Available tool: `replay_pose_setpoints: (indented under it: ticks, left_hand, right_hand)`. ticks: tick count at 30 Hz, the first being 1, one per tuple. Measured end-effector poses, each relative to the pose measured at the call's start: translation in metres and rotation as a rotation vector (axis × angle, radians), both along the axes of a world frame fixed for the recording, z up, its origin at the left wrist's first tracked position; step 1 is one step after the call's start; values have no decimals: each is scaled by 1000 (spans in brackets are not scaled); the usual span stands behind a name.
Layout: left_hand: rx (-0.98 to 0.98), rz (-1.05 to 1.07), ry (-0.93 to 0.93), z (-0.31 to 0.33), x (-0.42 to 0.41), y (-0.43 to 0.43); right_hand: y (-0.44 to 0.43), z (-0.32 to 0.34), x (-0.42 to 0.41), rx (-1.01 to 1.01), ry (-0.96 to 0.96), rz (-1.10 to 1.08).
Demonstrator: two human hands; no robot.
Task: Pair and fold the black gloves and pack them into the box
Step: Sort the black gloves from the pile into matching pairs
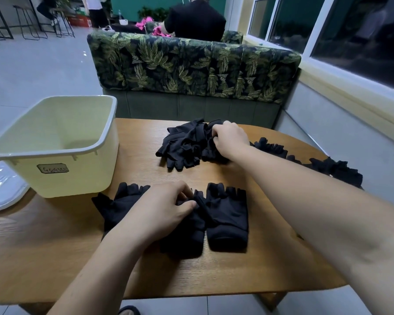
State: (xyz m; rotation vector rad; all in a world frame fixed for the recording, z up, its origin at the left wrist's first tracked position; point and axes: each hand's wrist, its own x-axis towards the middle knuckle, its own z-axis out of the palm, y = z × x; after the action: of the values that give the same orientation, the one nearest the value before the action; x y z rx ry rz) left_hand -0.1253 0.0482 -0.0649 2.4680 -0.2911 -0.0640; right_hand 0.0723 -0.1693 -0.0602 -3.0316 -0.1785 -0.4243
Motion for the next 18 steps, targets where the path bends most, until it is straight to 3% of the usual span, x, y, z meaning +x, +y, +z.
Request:
replay_pose_setpoints:
  ticks: [7,13,18]
  left_hand:
    - [-39,15,-10,7,-1,3]
    - [-134,52,-61,12,-2,0]
    - [-211,74,-29,14,-3,-6]
  right_hand:
    - [-20,19,-27,576,-24,48]
    - [-36,38,-72,942,-73,71]
    - [-44,48,-122,1289,27,97]
